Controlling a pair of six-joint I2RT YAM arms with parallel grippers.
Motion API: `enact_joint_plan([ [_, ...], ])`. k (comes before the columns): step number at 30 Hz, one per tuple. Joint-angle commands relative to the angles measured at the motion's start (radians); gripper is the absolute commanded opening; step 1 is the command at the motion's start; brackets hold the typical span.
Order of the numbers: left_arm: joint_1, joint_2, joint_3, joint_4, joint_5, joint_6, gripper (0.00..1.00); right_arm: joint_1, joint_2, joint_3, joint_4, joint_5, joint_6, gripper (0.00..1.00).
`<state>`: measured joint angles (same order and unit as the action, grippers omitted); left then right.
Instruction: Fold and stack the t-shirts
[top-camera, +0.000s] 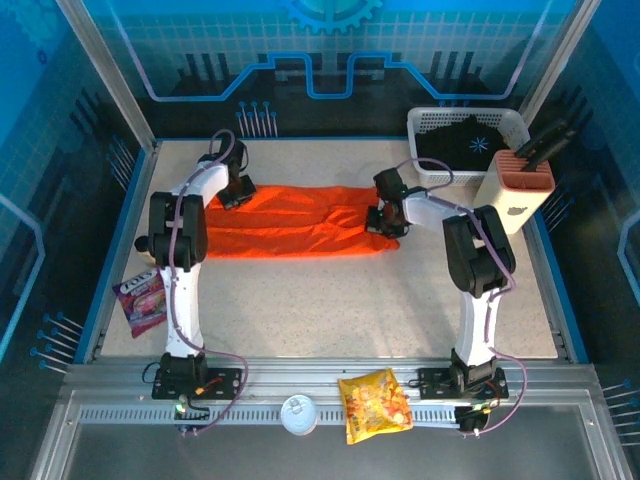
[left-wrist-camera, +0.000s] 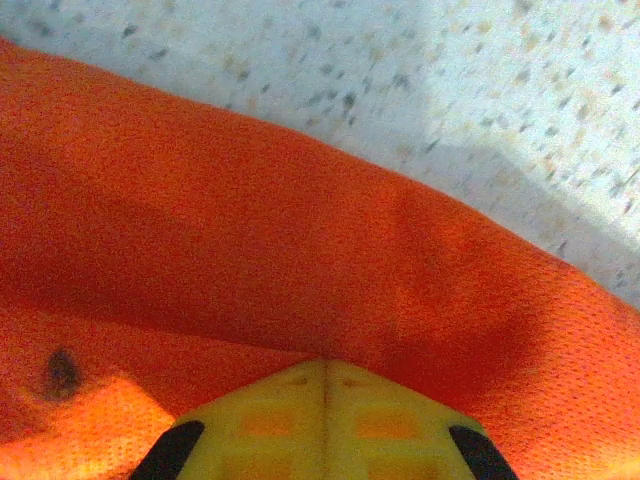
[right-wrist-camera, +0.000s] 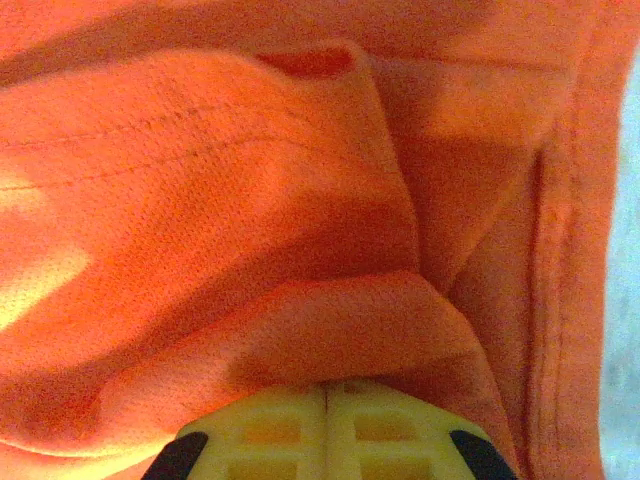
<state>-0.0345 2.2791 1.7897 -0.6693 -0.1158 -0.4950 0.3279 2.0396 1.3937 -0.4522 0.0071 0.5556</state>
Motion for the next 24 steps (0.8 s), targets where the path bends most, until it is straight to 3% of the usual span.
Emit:
enact_joint_plan([
  [1,-0.020,-0.064,-0.132,-0.068,-0.041,-0.005,0.00,-0.039,0.094,0.132,-0.067,-0.048,-0.038,0.00],
  [5,-0.055,-0.193,-0.321,-0.045,-0.037,-0.060,0.00,-0.065,0.226,0.349,-0.141,-0.102,-0.077,0.00],
  [9,-0.128,-0.335,-0.521,0.019,0.039,-0.135,0.00,-0.084,0.391,0.621,-0.254,-0.164,-0.129,0.00],
  [17,-0.378,-0.570,-0.784,0.083,0.175,-0.304,0.00,-0.102,0.712,1.243,-0.452,-0.348,-0.148,0.00],
  [19,-0.430,-0.631,-0.768,0.037,0.157,-0.322,0.01,-0.105,0.702,1.262,-0.430,-0.391,-0.128,0.00],
  [24,-0.470,-0.793,-0.618,-0.155,0.038,-0.297,0.32,-0.099,0.499,1.062,-0.334,-0.421,-0.142,0.02],
])
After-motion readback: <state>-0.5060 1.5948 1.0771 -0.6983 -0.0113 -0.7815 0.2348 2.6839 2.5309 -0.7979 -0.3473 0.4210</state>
